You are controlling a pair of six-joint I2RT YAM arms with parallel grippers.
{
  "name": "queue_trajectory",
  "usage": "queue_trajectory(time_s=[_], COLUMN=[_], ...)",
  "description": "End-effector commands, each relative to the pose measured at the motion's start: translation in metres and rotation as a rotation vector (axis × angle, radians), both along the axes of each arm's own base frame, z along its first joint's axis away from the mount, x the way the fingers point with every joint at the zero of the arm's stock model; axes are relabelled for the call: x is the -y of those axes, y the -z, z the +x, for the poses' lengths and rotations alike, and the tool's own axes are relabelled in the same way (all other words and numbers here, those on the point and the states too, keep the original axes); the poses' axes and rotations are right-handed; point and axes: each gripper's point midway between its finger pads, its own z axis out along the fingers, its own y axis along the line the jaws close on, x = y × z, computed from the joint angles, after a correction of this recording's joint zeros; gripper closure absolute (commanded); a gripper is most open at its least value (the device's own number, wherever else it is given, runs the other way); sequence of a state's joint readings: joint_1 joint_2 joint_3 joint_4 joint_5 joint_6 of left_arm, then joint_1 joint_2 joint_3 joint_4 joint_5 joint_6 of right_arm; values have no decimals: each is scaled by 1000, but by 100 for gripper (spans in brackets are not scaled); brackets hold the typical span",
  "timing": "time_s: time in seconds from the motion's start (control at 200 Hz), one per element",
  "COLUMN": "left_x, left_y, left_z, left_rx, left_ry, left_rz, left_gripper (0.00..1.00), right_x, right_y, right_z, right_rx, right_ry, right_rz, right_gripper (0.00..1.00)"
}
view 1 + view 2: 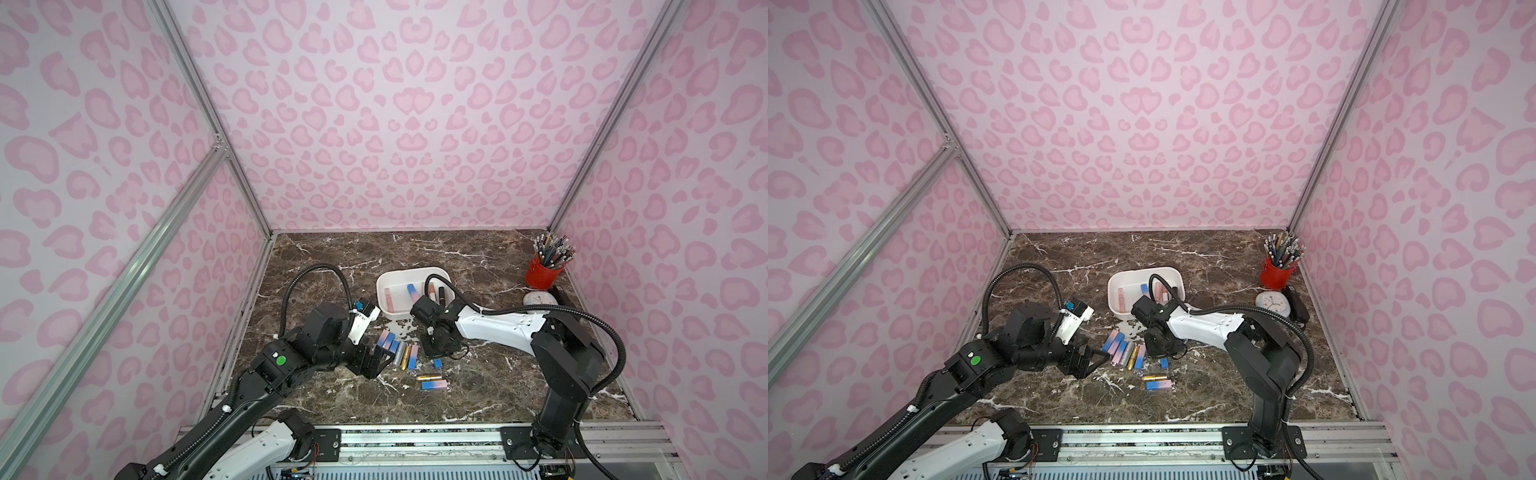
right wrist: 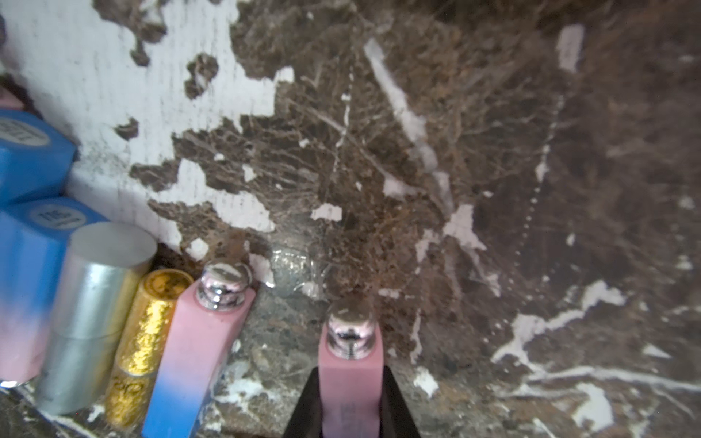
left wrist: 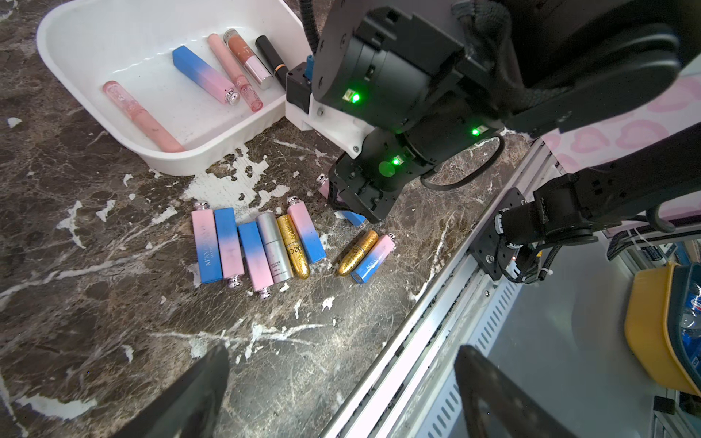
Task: Put the lipstick into the storage box
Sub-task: Pick up the lipstick at the center of the board, then place the lipstick in the storage box.
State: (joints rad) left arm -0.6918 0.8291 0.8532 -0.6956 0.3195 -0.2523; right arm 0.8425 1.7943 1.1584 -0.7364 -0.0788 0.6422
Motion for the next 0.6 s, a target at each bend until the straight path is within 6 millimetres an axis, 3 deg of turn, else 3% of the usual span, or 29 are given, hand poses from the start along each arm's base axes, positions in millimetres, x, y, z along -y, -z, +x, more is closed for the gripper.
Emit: queue_trajectory(time_s=[0.0, 0.32, 0.505, 0.525, 0.595], left_x=[3, 4, 6, 5, 6], left_y=[-6, -4, -6, -6, -6], left_z=[6, 10, 13, 14, 15], left_rx=[42, 49, 60, 62, 67], left_ry=[0, -14, -15, -15, -13], left_rz=[-20, -24, -23, -21, -15], left_gripper=[5, 5, 5, 5, 5], right_x=[7, -3, -10, -15, -17], right_y=[-11, -77, -96, -105, -109], right_z=[0, 21, 52, 62, 81], right_rx=[13, 112, 146, 169, 182], right_ry=[-6, -23, -18, -14, -5], right_rz=[-31, 15, 52, 70, 77], right_gripper=[80, 80, 79, 79, 80])
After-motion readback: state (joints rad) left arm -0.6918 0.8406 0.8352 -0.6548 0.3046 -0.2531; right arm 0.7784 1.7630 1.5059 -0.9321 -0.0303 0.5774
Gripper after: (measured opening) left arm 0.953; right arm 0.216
